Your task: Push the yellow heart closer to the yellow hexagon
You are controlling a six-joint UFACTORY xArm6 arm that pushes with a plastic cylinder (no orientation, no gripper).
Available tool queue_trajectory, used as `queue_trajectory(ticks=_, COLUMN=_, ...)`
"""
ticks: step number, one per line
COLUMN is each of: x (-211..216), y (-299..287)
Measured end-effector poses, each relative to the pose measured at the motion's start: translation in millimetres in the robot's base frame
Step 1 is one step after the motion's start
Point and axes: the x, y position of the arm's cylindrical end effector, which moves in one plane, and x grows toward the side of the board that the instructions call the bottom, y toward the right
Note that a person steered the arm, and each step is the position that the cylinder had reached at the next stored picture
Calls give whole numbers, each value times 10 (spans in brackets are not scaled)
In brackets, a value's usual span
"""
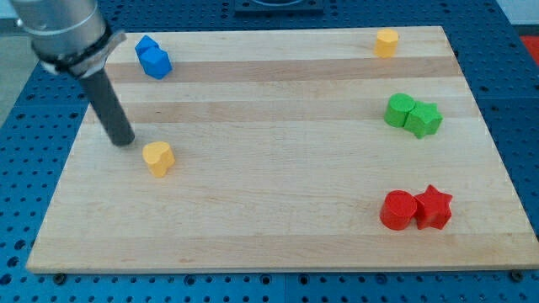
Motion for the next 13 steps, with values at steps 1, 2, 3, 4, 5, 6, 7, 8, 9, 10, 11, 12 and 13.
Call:
queue_trajectory(ticks=1, x=306, y=0)
queue_trajectory(ticks=2, x=538, y=2)
queue_trajectory(ticks=3, x=549, y=4)
queue_trajectory(ticks=4, x=546, y=144)
queue_trajectory(ticks=5, x=526, y=418)
queue_trajectory(ticks=6, x=359, y=473)
queue_trajectory(ticks=7, x=340, y=473)
queue_trajectory(ticks=8, x=256, y=473)
queue_trajectory(ticks=9, x=202, y=530)
queue_trajectory(ticks=10, x=185, y=718)
queue_trajectory(ticks=11, x=72, y=767)
queue_trajectory(ticks=12, x=-13, y=767)
queue_trajectory(ticks=13, x=-54, y=770)
